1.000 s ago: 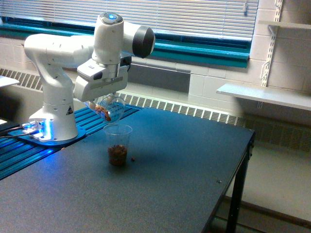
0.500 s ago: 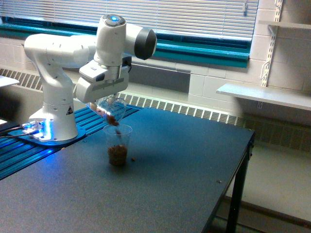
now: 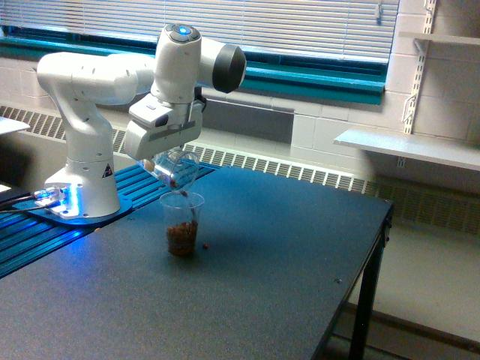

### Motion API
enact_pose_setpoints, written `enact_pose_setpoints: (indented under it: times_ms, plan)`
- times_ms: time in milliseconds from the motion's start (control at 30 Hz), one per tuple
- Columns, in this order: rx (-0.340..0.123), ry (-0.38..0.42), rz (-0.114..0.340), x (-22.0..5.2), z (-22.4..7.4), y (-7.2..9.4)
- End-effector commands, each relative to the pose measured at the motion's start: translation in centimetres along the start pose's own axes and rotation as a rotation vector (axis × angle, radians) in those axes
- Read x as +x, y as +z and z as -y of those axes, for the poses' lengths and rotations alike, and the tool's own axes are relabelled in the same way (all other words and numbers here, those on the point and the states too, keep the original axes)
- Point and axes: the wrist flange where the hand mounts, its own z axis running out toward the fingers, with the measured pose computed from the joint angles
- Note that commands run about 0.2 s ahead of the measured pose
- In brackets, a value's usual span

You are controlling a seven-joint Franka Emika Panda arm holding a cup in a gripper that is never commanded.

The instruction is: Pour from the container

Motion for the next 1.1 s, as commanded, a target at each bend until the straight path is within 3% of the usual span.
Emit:
enact_pose_setpoints:
  times_ms: [33, 400, 933, 1100]
  plan:
    - [-0.004, -0.002, -0.013, 0.0, 0.2, -0.2]
    - [0.009, -0.006, -0.016, -0.3, 0.5, -0.6]
    - [0.078, -0.004, -0.029, -1.0, 1.1, -2.2]
    - [0.126, 0.009, -0.048, -0.8, 1.5, -3.4]
